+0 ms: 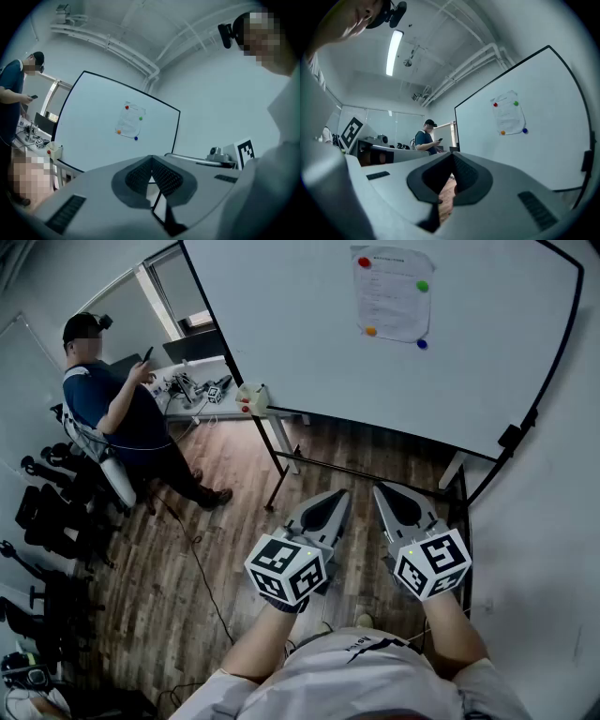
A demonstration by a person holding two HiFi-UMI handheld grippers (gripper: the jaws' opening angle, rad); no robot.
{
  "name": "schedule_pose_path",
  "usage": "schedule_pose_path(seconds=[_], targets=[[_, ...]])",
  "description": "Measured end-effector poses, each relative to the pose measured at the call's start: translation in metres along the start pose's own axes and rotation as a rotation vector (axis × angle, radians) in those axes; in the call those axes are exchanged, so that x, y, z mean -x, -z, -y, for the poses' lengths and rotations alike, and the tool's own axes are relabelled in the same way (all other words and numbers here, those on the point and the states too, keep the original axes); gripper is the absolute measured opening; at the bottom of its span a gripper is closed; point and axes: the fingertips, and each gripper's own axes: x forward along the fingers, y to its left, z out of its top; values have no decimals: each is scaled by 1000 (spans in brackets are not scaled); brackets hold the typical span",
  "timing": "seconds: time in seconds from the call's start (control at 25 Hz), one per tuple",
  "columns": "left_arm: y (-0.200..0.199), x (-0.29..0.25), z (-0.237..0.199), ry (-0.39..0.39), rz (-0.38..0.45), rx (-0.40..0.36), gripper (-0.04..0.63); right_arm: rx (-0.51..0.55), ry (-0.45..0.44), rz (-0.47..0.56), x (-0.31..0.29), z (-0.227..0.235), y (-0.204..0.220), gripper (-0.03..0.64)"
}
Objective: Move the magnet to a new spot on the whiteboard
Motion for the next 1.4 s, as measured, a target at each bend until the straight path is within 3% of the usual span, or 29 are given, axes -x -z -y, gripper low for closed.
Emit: schedule_pose_path(seconds=[0.72, 1.16, 1.4], targets=[[9, -38, 23, -10, 4, 16, 11, -58, -55, 65, 15, 36, -5, 12], [2, -89, -26, 16, 5, -28, 11, -2, 22, 44, -37, 72, 2, 12], [-16, -138, -64, 93, 7, -27, 11, 13, 96, 49, -84, 107, -6, 12]])
